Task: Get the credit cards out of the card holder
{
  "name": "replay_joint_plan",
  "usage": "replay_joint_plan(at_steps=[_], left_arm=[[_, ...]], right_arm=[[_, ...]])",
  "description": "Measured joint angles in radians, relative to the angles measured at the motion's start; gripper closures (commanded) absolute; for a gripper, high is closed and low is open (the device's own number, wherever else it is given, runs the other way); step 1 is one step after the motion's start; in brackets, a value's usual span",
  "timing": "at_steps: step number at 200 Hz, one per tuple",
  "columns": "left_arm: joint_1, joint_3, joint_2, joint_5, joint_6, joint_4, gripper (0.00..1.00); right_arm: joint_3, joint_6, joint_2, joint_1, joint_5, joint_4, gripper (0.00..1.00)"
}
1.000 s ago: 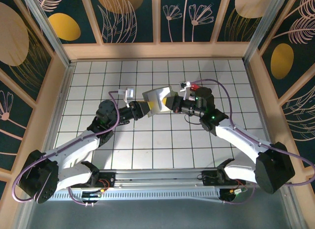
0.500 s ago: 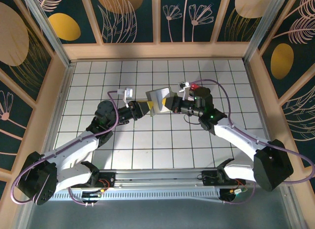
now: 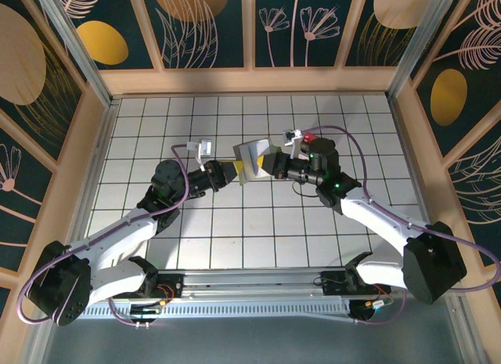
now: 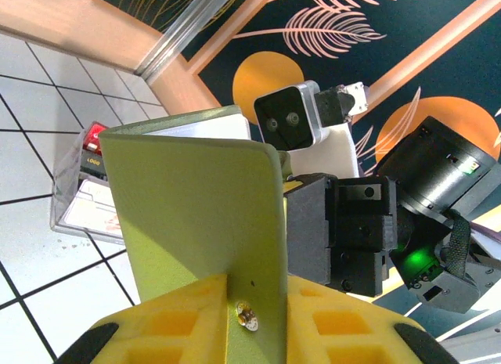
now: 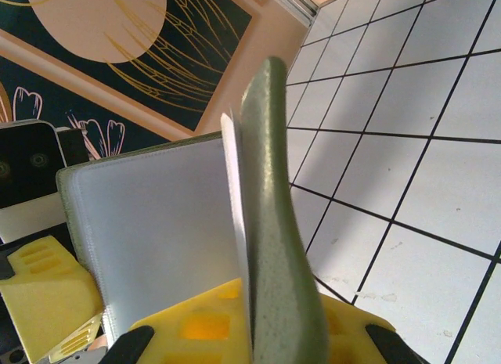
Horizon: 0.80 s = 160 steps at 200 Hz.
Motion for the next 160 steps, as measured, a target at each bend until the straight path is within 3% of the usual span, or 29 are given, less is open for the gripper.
replay_joint_plan(at_steps=[25,98,160], left_arm=[[0.0,0.0,0.001,-0.005,0.008,-0.007,0.87],[0.0,0.0,0.002,-0.034,0.032,-0.045,0.99],[0.0,0.0,0.002,-0.05,0.032,-0.062,1.0]], right_arm=[[0.0,0.0,0.0,0.0,0.0,0.0,1.0],[0.045,-0.086,0.026,0.06,0.027,-0.056,0.54],[0.074,-0.138,0.038,0.09,0.042,-0.086,0.35]])
